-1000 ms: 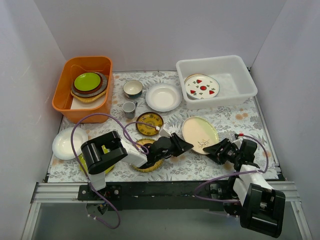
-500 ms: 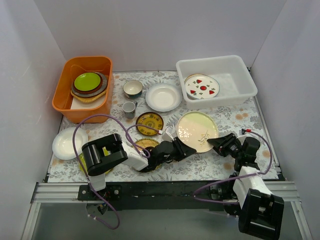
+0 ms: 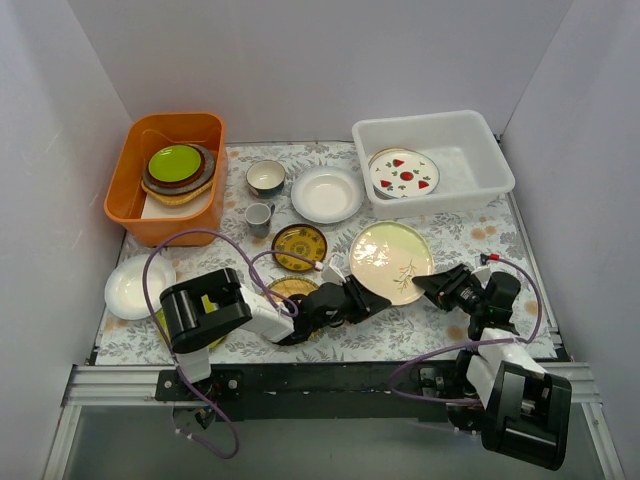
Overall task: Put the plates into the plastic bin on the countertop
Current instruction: Pick up the plate at the center of the board, then place the plate in the plastic bin.
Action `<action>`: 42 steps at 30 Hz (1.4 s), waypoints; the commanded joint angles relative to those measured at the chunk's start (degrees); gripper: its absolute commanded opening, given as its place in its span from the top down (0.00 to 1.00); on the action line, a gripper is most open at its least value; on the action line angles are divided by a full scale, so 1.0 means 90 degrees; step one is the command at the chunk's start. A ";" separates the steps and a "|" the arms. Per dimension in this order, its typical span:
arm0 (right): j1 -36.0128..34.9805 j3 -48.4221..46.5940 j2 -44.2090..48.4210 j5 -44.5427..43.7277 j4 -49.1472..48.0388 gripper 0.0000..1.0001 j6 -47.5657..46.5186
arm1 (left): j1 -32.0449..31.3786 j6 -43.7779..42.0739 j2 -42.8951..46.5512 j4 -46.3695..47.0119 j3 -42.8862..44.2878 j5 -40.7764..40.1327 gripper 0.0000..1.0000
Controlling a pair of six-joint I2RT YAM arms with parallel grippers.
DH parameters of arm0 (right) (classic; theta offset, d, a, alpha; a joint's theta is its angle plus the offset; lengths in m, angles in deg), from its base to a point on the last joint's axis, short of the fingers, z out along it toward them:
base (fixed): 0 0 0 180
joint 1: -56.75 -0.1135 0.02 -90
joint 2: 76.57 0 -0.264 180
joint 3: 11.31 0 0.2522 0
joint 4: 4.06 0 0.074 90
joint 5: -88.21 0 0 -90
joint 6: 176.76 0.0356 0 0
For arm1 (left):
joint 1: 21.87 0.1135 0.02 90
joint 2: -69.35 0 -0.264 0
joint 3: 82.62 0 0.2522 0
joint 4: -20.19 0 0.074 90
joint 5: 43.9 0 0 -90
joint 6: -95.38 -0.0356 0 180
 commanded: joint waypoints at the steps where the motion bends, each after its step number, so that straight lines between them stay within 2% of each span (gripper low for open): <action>1: -0.0044 -0.0304 0.0545 0.0602 0.0084 0.99 -0.0335 | -0.0354 0.1939 0.0568 -0.0522 -0.0026 0.0626 0.98; 5: -0.0044 -0.0744 0.0848 0.0699 0.0593 0.99 -0.0454 | -0.0354 0.1588 0.0890 -0.1088 0.0061 0.0431 0.90; 6: -0.0044 -0.0938 0.0936 0.0719 0.0700 0.99 -0.0473 | -0.0354 0.1432 0.0949 -0.1360 0.0081 0.0344 0.84; 9: -0.0044 -0.1242 0.1034 0.0748 0.1013 0.99 -0.0532 | -0.0354 0.1178 0.1125 -0.1849 0.0198 0.0246 0.76; 10: -0.0044 -0.1465 0.1044 0.0748 0.1178 0.99 -0.0552 | -0.0354 0.1148 0.1193 -0.1958 0.0198 0.0168 0.68; 12: -0.0034 -0.1642 0.1054 0.0758 0.1277 0.99 -0.0610 | -0.0344 0.1070 0.1271 -0.2046 0.0111 0.0070 0.61; 13: -0.0044 -0.1769 0.1044 0.0768 0.1316 0.99 -0.0610 | -0.0344 0.1050 0.1349 -0.2085 0.0081 -0.0085 0.51; 17: -0.0044 -0.2062 0.0947 0.0777 0.1375 0.99 -0.0542 | -0.0344 0.0846 0.1496 -0.2436 0.0061 -0.0301 0.32; 26: -0.0034 -0.2180 0.0771 0.0739 0.1472 0.99 -0.0630 | -0.0354 0.0631 0.1828 -0.2915 0.0071 -0.0536 0.26; 33: -0.0044 -0.2131 0.0664 0.0758 0.1385 0.99 -0.0591 | -0.0344 0.0055 0.2277 -0.3803 0.0491 -0.0789 0.24; 42: -0.0044 -0.2873 0.0332 0.0865 0.1385 0.99 -0.0532 | -0.0354 -0.0132 0.3116 -0.4663 0.0404 -0.1180 0.22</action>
